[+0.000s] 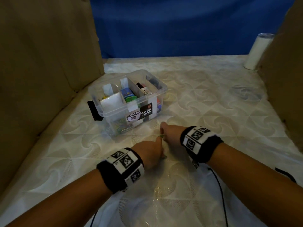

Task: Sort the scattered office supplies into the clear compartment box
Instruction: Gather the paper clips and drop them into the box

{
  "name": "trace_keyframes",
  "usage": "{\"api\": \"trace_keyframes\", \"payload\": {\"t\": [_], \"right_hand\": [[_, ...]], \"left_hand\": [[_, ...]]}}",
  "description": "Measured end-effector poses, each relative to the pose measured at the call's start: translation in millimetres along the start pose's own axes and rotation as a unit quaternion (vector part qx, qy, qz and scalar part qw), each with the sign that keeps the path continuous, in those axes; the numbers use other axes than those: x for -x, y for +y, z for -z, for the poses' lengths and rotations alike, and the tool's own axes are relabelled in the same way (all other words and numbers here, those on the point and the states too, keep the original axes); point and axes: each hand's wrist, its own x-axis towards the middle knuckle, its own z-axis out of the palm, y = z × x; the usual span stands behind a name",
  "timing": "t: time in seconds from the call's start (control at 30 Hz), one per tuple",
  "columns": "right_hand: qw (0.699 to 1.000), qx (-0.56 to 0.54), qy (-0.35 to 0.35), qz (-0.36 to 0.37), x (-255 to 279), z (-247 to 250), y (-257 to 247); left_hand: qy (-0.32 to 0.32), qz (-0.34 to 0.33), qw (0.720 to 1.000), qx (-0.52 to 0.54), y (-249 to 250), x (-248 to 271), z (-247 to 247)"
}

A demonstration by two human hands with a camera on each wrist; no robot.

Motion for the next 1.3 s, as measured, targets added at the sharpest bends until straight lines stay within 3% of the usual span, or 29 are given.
{"api": "trace_keyframes", "payload": {"t": [0.4,0.5,0.67,0.83,0.9,1.0,1.13,1.2,1.3], "right_hand": [[0.994,0.106,-0.018,-0.003,3.1,-0.1,11.2],[0.997,0.054,-0.038,-0.037,19.8,5.3,17.6],[0.991,-0.123,0.047,-0.034,54.2,6.5,27.1],[0.978,-0.183,0.093,-0.023,76.1,3.9,28.6],[0.974,-0.205,0.093,-0.022,80.4,3.3,27.9],[0.969,-0.233,0.087,-0.018,82.7,0.3,21.1],[0.974,-0.219,0.063,-0.006,80.2,-4.8,4.7],[0.975,-0.217,0.055,-0.001,78.5,-8.3,-2.4],[0.975,-0.217,0.044,0.002,78.1,-10.8,-7.6]], "left_hand": [[0.011,-0.039,0.995,-0.092,10.7,5.0,4.6],[0.016,-0.028,0.996,-0.088,12.1,7.0,2.1],[0.019,-0.021,0.991,-0.13,23.7,7.1,-3.6],[0.021,-0.035,0.997,-0.069,12.0,17.7,2.5],[0.078,-0.029,0.996,-0.008,-3.8,28.8,8.9],[0.216,0.001,0.975,0.041,-38.3,48.7,40.6],[0.342,0.065,0.937,-0.011,-80.3,55.5,90.3],[0.313,0.132,0.94,-0.03,-90.0,44.7,109.3],[0.193,0.175,0.962,-0.076,-95.1,22.1,123.8]]}}
